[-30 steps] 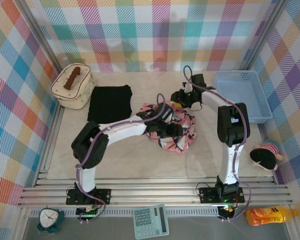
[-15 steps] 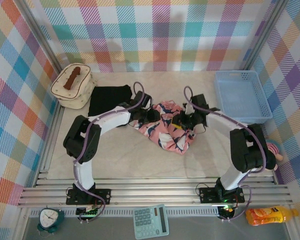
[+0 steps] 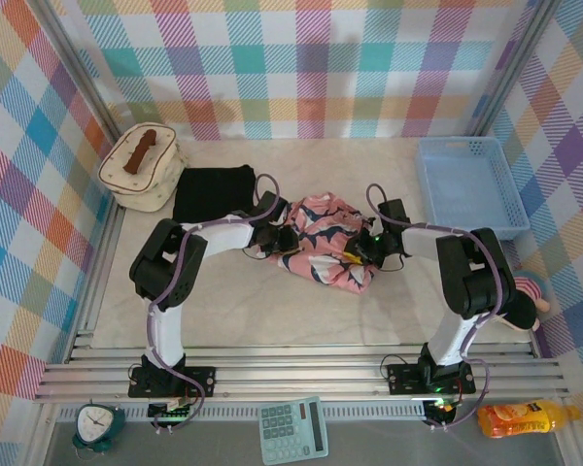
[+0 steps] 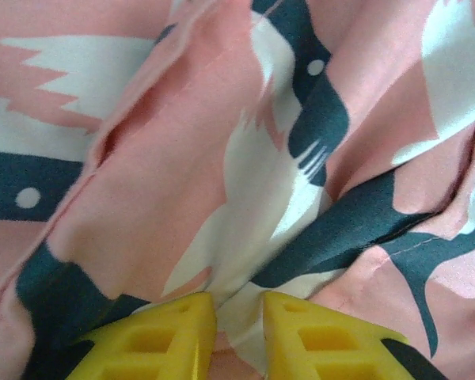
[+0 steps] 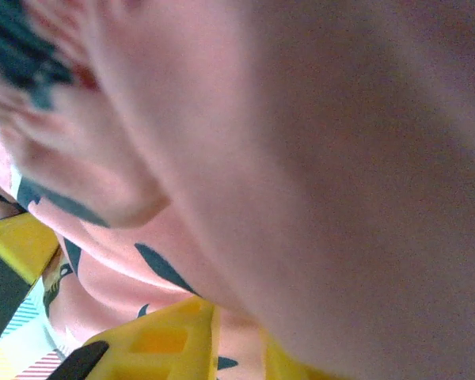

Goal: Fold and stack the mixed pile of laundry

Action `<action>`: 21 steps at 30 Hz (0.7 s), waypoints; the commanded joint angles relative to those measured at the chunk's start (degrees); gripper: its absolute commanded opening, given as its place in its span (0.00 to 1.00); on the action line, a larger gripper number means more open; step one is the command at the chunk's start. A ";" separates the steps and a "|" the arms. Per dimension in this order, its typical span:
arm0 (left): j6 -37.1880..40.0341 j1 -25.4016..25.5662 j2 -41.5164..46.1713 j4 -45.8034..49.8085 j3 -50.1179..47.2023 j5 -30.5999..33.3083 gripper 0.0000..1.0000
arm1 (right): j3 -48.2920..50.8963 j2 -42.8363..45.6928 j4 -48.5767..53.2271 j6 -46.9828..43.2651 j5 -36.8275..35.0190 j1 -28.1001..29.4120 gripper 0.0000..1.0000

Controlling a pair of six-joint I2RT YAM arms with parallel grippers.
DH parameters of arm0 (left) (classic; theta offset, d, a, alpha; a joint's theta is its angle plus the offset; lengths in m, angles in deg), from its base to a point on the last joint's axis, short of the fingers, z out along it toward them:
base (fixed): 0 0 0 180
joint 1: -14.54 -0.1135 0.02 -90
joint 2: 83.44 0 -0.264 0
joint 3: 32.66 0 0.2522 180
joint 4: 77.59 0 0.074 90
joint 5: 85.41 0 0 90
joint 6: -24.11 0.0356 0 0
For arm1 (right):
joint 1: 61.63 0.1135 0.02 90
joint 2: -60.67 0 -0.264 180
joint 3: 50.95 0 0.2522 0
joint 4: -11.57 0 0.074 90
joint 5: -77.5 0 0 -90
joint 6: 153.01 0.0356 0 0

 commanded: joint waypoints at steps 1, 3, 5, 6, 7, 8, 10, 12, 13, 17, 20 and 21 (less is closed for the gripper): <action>-0.40 -1.05 1.85 9.84 -0.46 0.16 0.28 | -5.03 -0.79 5.62 -5.40 -3.64 -0.93 0.24; -2.60 -0.46 5.48 10.09 0.47 -3.43 0.37 | -8.74 0.82 9.41 -7.97 -3.27 -0.78 0.27; -3.85 -0.04 9.66 11.54 1.48 -3.21 0.55 | -10.85 4.12 12.73 -9.22 -3.34 -0.74 0.32; -3.99 0.11 11.40 12.31 1.73 -2.29 0.60 | -10.96 5.54 13.93 -9.37 -3.34 -0.59 0.33; -4.08 0.11 13.05 12.87 1.64 -1.35 0.63 | -10.66 7.07 15.09 -9.12 -3.11 -0.24 0.33; -4.15 0.11 14.28 12.90 1.33 -0.79 0.65 | -10.06 8.48 15.81 -8.76 -2.72 0.19 0.34; -4.28 0.18 15.23 11.47 0.07 -1.11 0.65 | -8.12 10.34 16.47 -7.65 -1.95 1.56 0.33; -5.01 0.36 14.76 8.82 -2.17 -2.66 0.64 | -5.34 11.63 15.86 -5.63 -1.33 3.38 0.32; -5.40 0.46 14.12 7.27 -3.31 -3.64 0.63 | -3.76 11.97 14.76 -4.48 -0.55 4.28 0.31; -4.79 0.95 10.94 3.75 -6.17 -3.63 0.58 | 1.80 11.69 8.72 0.33 -0.21 6.37 0.27; -2.48 0.97 9.06 3.65 -7.06 -0.85 0.56 | 4.14 9.52 4.81 1.84 -1.26 6.28 0.25; -1.60 0.91 8.55 3.66 -7.26 0.22 0.55 | 4.34 8.72 4.83 1.85 -2.42 6.01 0.24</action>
